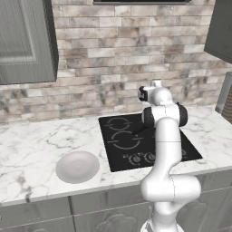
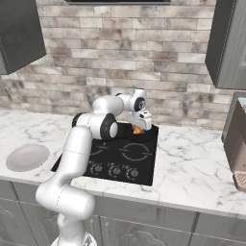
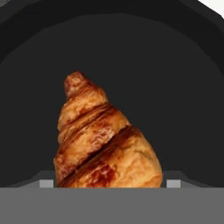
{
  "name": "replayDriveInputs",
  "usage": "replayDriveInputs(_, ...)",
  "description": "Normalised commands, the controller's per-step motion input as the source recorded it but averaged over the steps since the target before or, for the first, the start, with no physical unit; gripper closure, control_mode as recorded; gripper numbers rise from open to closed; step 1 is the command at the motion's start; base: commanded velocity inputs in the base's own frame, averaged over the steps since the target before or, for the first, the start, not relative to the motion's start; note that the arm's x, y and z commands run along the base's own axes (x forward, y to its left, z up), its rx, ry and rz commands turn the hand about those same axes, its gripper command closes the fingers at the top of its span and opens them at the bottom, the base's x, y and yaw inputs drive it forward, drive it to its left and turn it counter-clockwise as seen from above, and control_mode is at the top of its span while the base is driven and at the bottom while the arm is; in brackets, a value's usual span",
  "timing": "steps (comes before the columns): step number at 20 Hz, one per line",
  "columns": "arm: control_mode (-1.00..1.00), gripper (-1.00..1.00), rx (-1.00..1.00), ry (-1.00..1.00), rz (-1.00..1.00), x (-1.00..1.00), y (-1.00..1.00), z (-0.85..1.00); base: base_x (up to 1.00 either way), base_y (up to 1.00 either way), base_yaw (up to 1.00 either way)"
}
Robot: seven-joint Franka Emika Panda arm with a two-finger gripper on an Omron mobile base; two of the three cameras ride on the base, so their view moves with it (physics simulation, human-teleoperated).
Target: Pick the croissant and place it on the pan. Then turn on the stove to warm the croissant.
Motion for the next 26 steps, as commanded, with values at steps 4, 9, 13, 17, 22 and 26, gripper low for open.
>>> replayDriveInputs(4, -1.00, -1.00, 0.00, 0.00, 0.00, 0.00, -0.01, -0.11, 0.00, 0.00, 0.00)
replayDriveInputs(9, -1.00, -1.00, 0.00, 0.00, 0.00, 0.00, 0.00, -0.06, 0.00, 0.00, 0.00)
replayDriveInputs(13, -1.00, -1.00, 0.00, 0.00, 0.00, 0.00, 0.00, 0.00, 0.00, 0.00, 0.00)
replayDriveInputs(17, -1.00, -1.00, 0.00, 0.00, 0.00, -0.01, 0.00, 0.01, 0.00, 0.00, 0.00)
replayDriveInputs(22, -1.00, -1.00, 0.00, 0.00, 0.00, -0.03, 0.00, 0.24, 0.00, 0.00, 0.00)
replayDriveInputs(26, -1.00, -1.00, 0.00, 0.00, 0.00, -0.09, 0.00, 0.57, 0.00, 0.00, 0.00)
